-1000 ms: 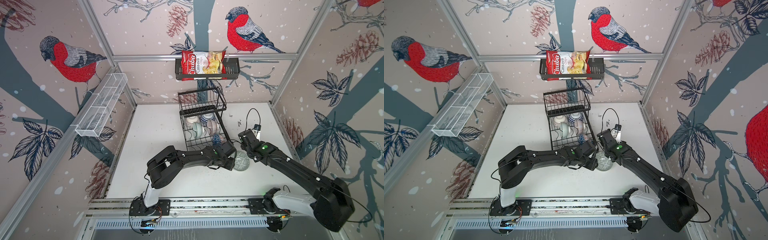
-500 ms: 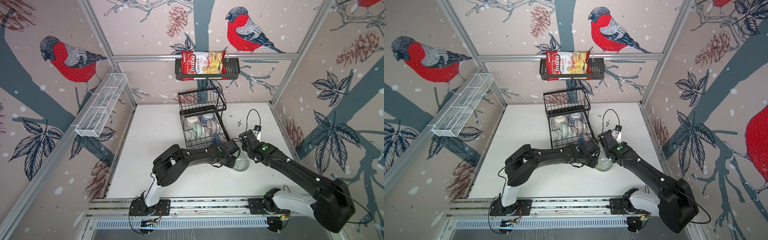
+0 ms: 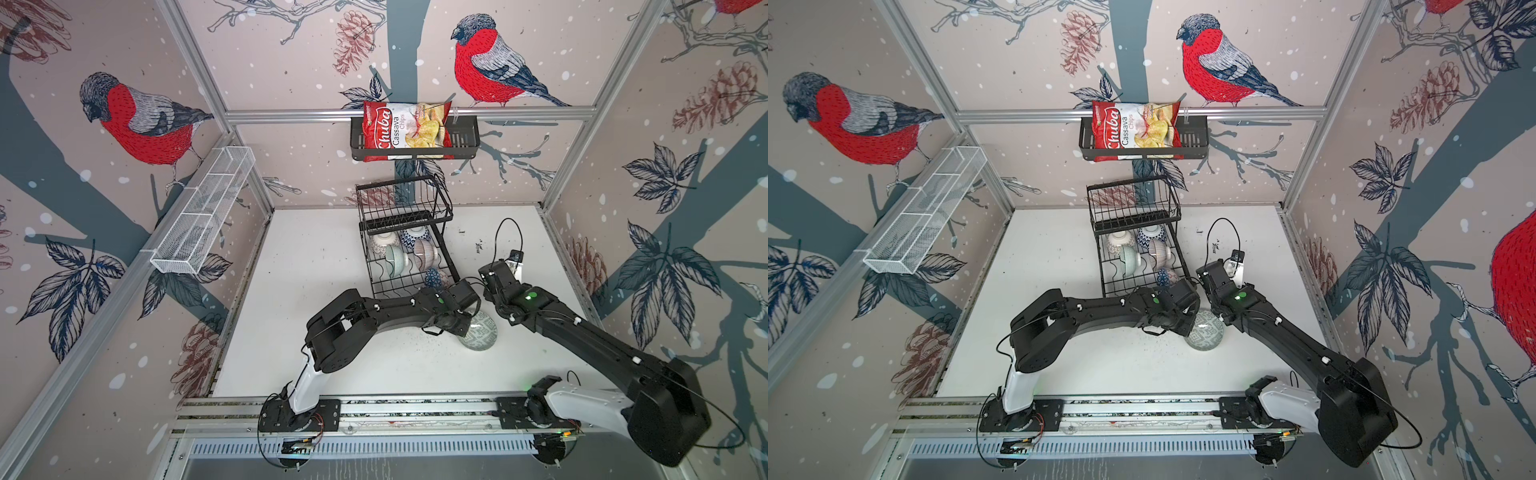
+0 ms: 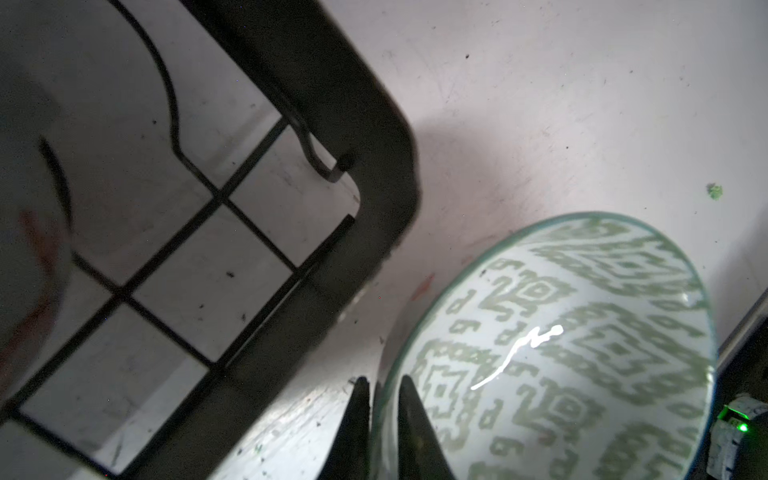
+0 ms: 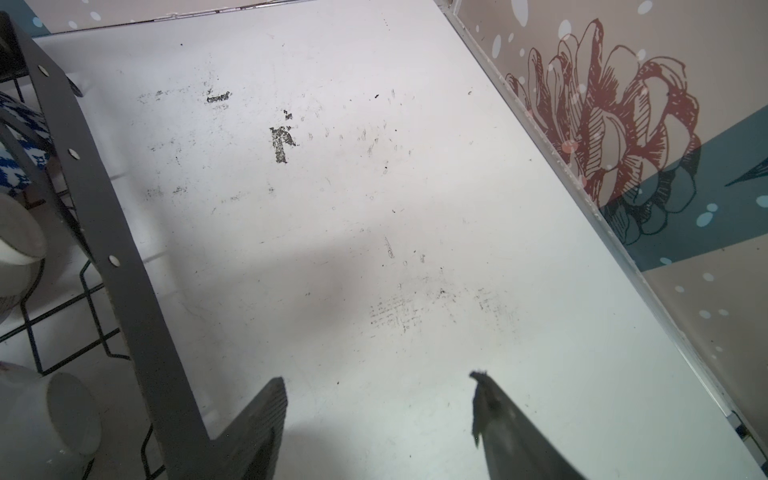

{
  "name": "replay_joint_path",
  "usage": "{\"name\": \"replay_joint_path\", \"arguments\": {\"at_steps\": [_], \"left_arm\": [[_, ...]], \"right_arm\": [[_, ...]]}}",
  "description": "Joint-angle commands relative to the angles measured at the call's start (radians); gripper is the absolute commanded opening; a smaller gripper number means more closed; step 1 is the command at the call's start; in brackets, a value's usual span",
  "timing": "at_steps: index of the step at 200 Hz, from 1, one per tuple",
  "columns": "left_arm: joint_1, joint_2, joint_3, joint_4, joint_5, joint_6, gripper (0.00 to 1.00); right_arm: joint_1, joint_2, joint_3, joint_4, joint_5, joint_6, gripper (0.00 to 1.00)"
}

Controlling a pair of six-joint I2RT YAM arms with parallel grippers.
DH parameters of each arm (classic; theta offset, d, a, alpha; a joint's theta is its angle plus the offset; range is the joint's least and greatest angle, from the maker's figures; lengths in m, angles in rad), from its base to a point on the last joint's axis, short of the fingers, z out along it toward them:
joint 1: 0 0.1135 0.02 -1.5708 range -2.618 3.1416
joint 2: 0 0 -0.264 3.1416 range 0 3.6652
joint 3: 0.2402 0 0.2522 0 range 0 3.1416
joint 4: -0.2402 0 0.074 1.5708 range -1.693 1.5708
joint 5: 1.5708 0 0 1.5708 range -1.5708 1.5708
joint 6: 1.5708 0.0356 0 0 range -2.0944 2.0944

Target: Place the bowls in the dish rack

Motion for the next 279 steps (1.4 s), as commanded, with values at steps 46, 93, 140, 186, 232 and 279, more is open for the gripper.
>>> {"name": "replay_joint_path", "arguments": {"at_steps": [46, 93, 140, 186, 232, 279], "left_arm": [[-0.007, -0.054, -0.039, 0.028, -0.014, 0.033, 0.0], [-0.014, -0.136, -0.092, 0.085, -0.026, 0.057, 0.0], [-0.014, -0.242, -0.142, 0.103, -0.095, 0.063, 0.0], [-0.014, -0.326, -0.162, 0.066, -0.215, 0.047, 0.0], [0.034, -0.401, -0.196, 0.009, -0.339, 0.022, 0.0], [0.132, -0.497, -0.279, 0.001, -0.375, -0.015, 0.0]], "right_arm": [[0.0, -0.015, 0.019, -0.003, -0.038, -0.002, 0.72], [0.001, -0.033, 0.031, -0.008, -0.067, -0.013, 0.72], [0.003, -0.041, 0.028, -0.009, -0.097, -0.017, 0.73], [0.009, -0.061, 0.054, -0.021, -0.147, -0.025, 0.73], [0.037, -0.058, 0.074, -0.013, -0.177, -0.049, 0.73], [0.108, -0.045, 0.136, -0.017, -0.19, -0.071, 0.73]]}}
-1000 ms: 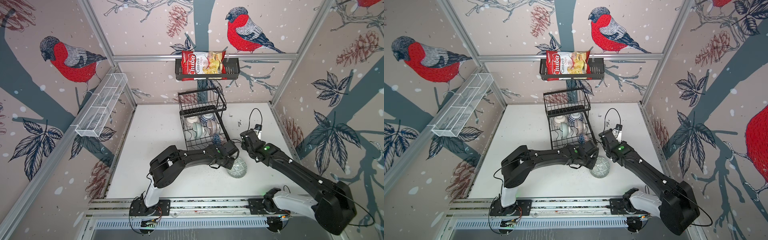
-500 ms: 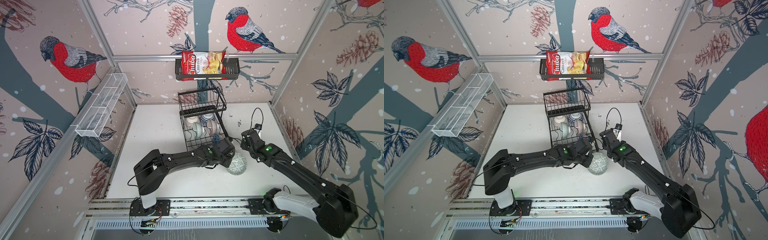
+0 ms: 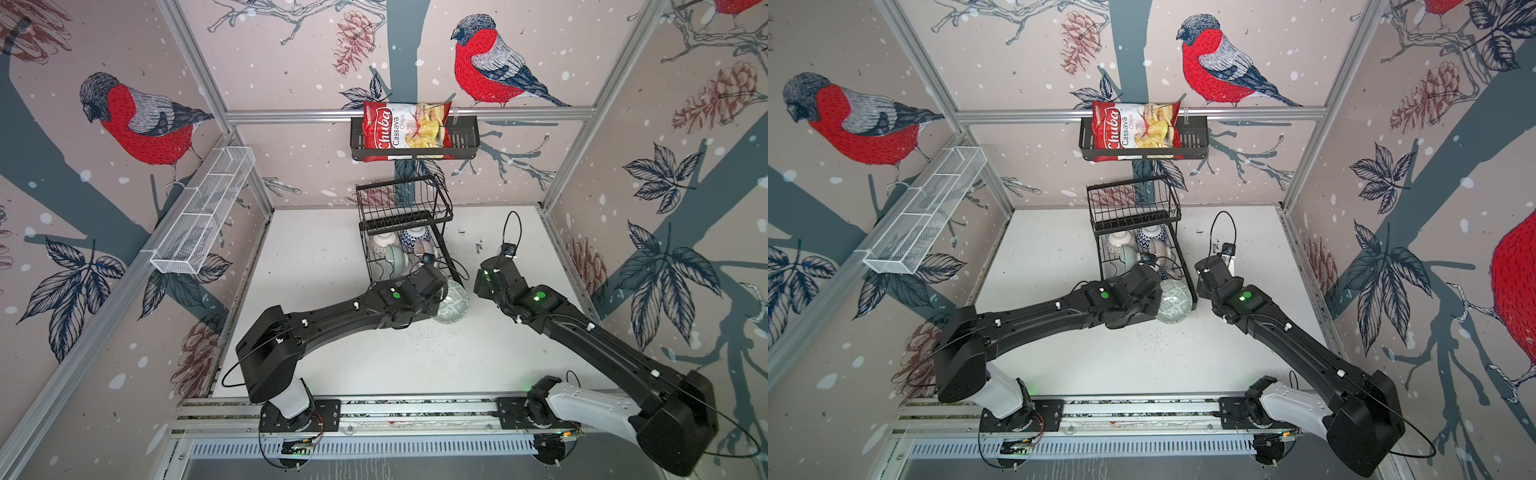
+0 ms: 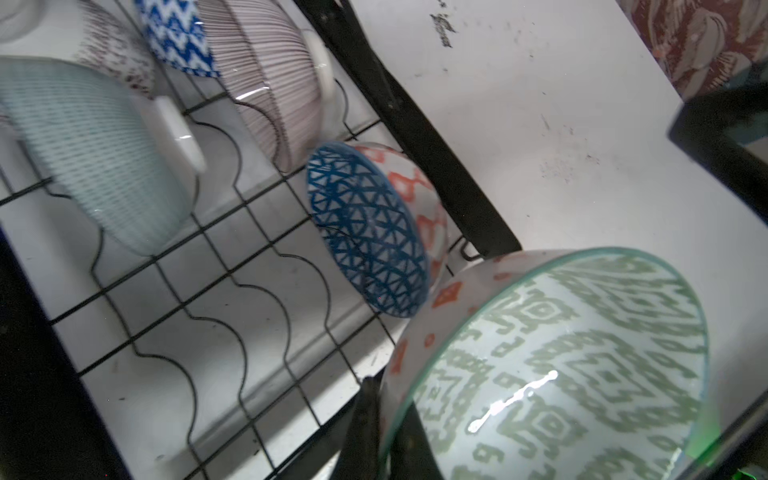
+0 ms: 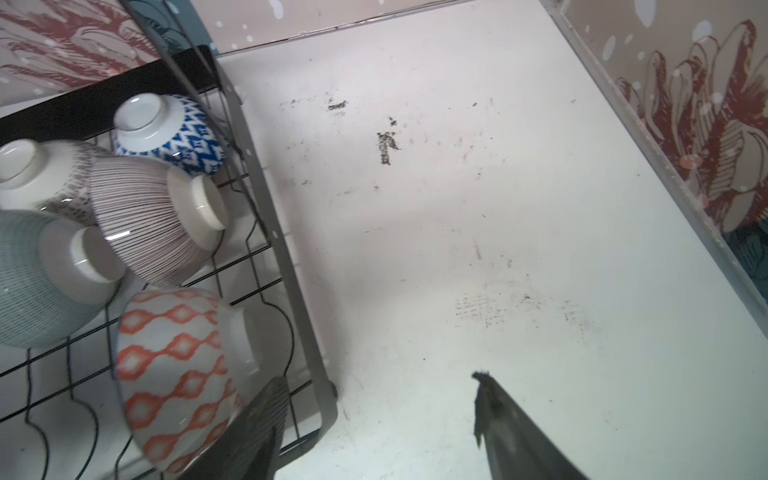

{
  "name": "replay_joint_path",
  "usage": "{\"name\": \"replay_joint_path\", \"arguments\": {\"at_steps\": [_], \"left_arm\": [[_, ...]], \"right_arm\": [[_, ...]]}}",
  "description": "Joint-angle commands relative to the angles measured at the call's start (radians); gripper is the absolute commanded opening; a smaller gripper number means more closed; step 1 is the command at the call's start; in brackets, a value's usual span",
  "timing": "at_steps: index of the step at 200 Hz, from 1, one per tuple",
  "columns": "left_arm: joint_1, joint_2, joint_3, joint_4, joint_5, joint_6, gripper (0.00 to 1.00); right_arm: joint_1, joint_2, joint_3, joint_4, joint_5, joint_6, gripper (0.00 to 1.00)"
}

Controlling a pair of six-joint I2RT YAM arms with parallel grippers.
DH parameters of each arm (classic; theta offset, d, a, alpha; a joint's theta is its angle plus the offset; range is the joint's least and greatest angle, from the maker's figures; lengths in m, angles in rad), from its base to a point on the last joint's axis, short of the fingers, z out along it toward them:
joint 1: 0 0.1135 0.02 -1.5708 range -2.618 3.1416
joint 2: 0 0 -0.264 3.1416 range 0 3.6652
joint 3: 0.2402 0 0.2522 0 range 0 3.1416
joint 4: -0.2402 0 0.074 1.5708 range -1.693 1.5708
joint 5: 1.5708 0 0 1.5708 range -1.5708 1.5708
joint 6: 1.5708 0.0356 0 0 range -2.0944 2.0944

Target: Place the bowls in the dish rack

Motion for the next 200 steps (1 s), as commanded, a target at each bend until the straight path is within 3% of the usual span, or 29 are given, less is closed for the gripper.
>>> {"name": "replay_joint_path", "arguments": {"at_steps": [1, 85, 141, 200], "left_arm": [[0.033, -0.043, -0.026, -0.003, -0.055, -0.032, 0.0], [0.202, -0.094, -0.099, -0.007, -0.006, -0.034, 0.0], [0.233, -0.162, -0.148, 0.024, 0.026, -0.029, 0.0], [0.244, -0.261, -0.218, 0.061, 0.043, -0.054, 0.0]], "right_arm": [[0.035, 0.003, 0.034, 0.004, -0.01, -0.021, 0.73], [0.197, 0.098, 0.152, 0.091, -0.171, -0.093, 0.68], [0.259, 0.235, 0.226, 0.123, -0.231, -0.097, 0.61], [0.281, 0.347, 0.292, 0.107, -0.218, -0.103, 0.51]]}}
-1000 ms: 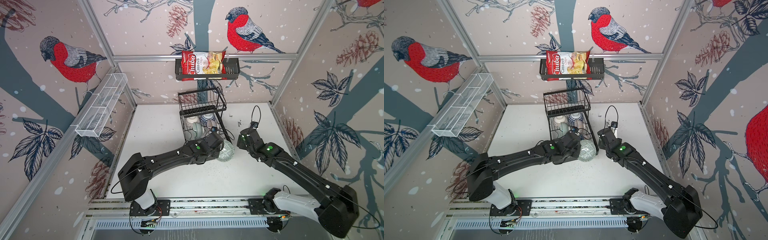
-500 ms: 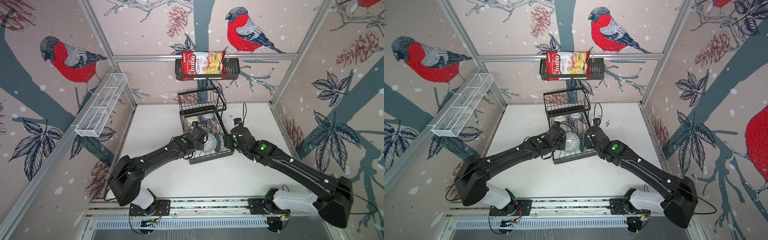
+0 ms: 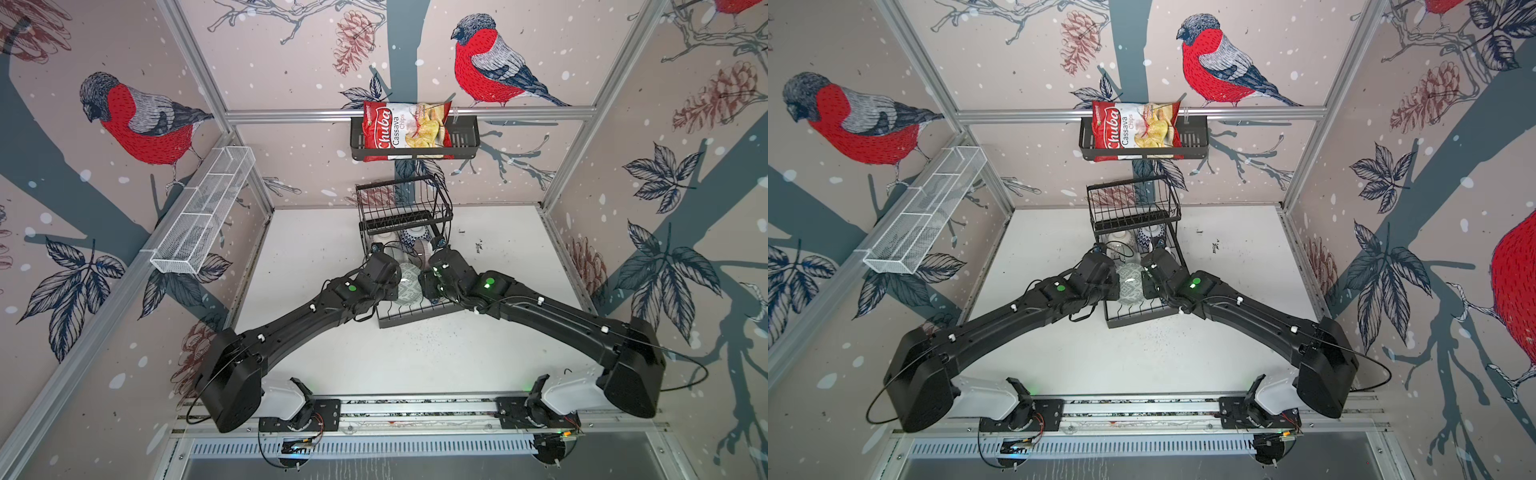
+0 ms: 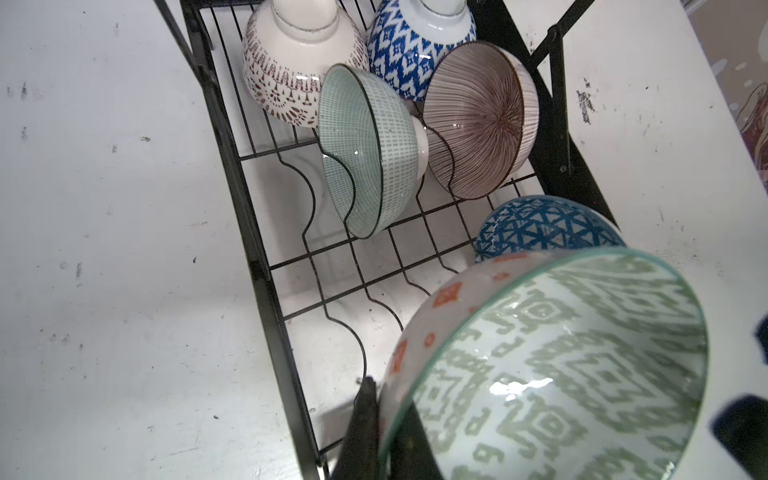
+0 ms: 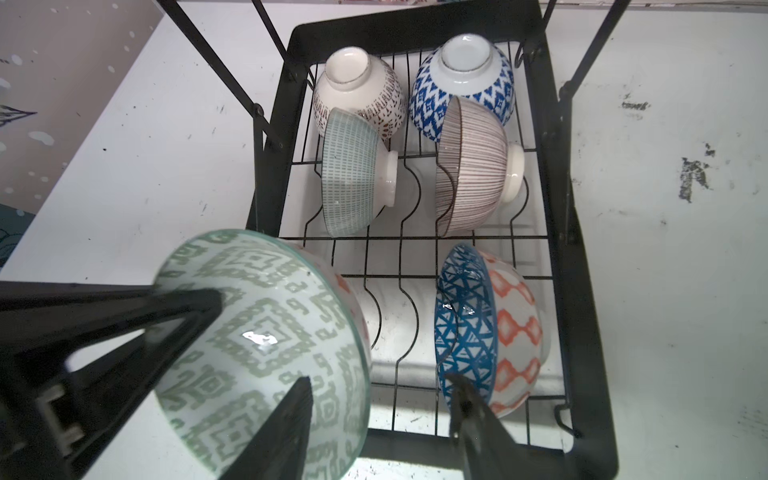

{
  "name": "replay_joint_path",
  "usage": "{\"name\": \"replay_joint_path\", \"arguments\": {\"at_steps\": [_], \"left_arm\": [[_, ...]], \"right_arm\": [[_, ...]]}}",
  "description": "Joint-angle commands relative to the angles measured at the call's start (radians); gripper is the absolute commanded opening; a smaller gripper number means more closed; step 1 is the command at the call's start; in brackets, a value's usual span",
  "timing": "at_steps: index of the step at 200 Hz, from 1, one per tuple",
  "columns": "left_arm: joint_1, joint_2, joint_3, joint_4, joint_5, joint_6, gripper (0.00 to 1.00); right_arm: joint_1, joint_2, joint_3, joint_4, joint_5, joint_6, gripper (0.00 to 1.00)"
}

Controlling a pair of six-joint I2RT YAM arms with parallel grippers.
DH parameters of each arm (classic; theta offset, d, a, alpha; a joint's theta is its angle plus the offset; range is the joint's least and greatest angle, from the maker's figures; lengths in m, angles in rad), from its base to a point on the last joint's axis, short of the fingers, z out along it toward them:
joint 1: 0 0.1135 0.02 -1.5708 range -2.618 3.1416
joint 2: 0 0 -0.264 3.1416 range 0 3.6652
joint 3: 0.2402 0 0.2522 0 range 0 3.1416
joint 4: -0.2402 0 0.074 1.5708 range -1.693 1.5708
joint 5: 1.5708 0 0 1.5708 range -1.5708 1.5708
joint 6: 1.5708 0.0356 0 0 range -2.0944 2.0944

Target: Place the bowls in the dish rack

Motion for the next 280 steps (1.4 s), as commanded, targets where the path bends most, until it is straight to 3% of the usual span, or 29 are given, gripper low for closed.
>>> {"name": "replay_joint_path", "arguments": {"at_steps": [1, 117, 230, 249, 280], "left_arm": [[0.003, -0.031, -0.022, 0.062, 0.017, -0.012, 0.0], [0.018, -0.026, -0.018, 0.078, 0.028, -0.014, 0.0], [0.028, -0.034, -0.043, 0.086, 0.034, -0.024, 0.0], [0.028, -0.042, -0.056, 0.091, 0.034, -0.027, 0.09], [0.033, -0.061, -0.071, 0.096, 0.027, -0.031, 0.36]], "right_arm": [[0.005, 0.023, 0.02, 0.006, 0.001, -0.019, 0.51], [0.02, 0.114, 0.081, -0.008, 0.05, -0.037, 0.3], [0.1, 0.194, 0.14, -0.053, 0.254, -0.039, 0.06], [0.115, 0.209, 0.154, -0.064, 0.291, -0.034, 0.01], [0.129, 0.221, 0.166, -0.075, 0.329, -0.025, 0.0]]}}
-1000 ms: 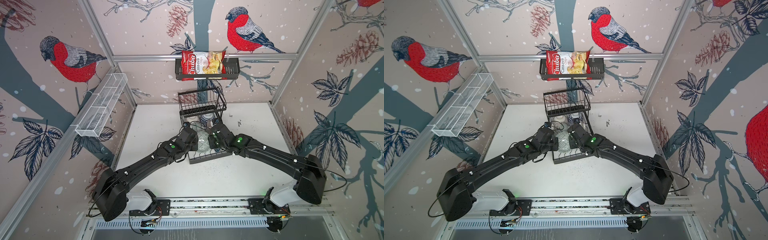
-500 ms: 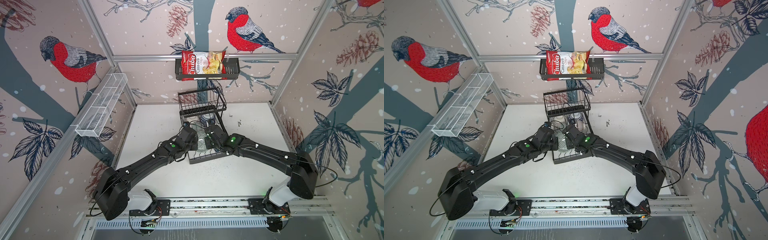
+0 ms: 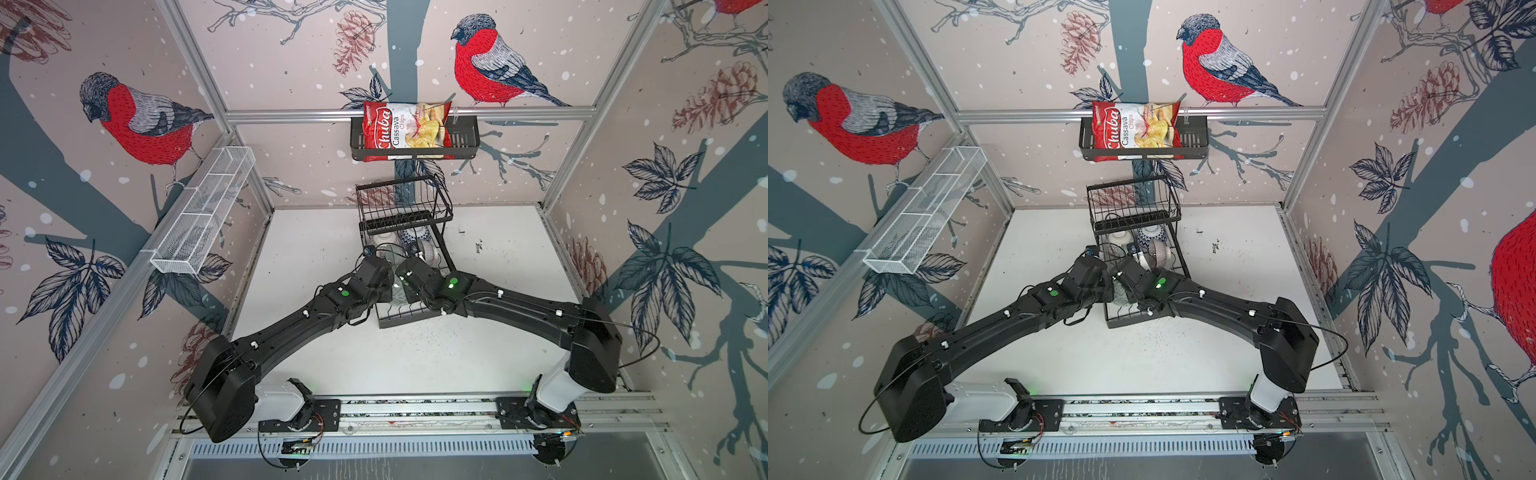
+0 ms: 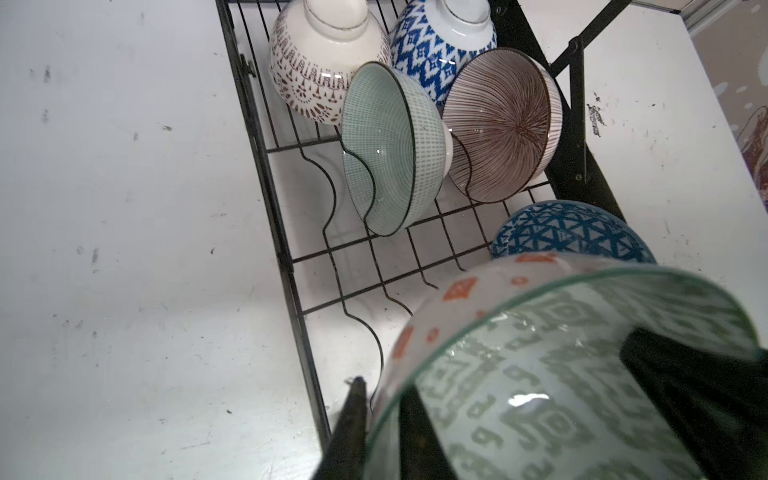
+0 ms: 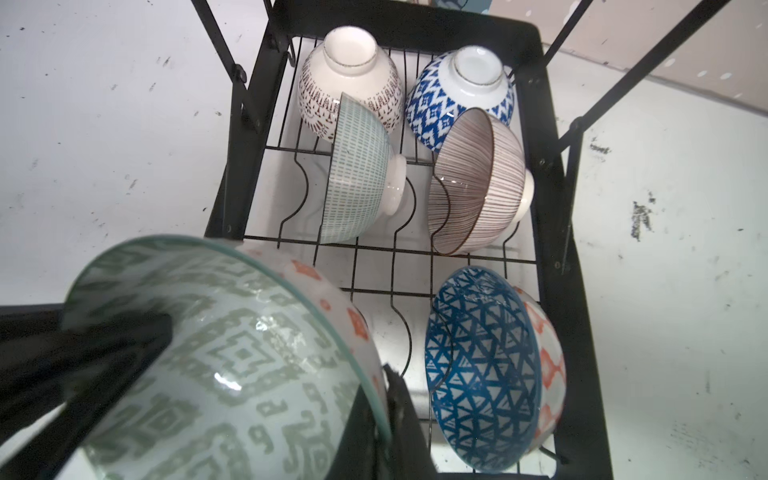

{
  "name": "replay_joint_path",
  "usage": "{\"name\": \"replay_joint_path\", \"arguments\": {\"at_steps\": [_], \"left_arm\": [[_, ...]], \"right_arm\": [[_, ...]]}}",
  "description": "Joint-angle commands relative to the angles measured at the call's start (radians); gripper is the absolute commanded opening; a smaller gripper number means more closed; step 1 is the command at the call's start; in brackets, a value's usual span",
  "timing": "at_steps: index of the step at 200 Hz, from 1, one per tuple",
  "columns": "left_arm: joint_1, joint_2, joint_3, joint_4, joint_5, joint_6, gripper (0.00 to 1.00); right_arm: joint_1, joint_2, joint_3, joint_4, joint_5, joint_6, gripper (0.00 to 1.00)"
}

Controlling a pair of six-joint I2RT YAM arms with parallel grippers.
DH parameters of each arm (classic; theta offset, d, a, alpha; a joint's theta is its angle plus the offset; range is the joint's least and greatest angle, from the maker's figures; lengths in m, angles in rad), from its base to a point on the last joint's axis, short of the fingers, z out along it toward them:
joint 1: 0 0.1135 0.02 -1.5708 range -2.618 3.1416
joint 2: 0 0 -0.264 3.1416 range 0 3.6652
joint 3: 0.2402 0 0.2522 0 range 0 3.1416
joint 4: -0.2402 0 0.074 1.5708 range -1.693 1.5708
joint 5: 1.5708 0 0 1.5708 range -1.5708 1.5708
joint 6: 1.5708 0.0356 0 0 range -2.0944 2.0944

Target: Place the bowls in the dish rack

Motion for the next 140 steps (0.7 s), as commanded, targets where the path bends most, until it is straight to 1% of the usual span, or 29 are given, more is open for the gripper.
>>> {"name": "replay_joint_path", "arguments": {"at_steps": [1, 12, 38, 45, 67, 109, 140], "left_arm": [[0.006, -0.019, -0.009, 0.061, 0.004, -0.008, 0.37], [0.01, -0.028, -0.016, 0.064, 0.002, -0.01, 0.48], [0.026, -0.056, -0.036, 0.069, 0.0, -0.012, 0.68], [0.032, -0.065, -0.043, 0.069, -0.002, -0.014, 0.72], [0.057, -0.093, -0.072, 0.07, -0.002, -0.019, 0.77], [0.126, -0.154, -0.15, 0.059, 0.012, -0.028, 0.78], [0.164, -0.186, -0.212, 0.069, 0.029, -0.036, 0.81]], "right_arm": [[0.006, 0.006, 0.013, -0.007, 0.084, 0.017, 0.0], [0.008, 0.007, 0.013, -0.01, 0.097, 0.022, 0.0], [0.012, 0.008, 0.014, -0.023, 0.133, 0.04, 0.0], [0.015, 0.01, 0.016, -0.03, 0.149, 0.045, 0.0], [0.024, 0.02, 0.025, -0.057, 0.211, 0.068, 0.0], [0.051, 0.064, 0.05, -0.119, 0.335, 0.106, 0.0], [0.061, 0.11, 0.075, -0.162, 0.41, 0.132, 0.0]]}}
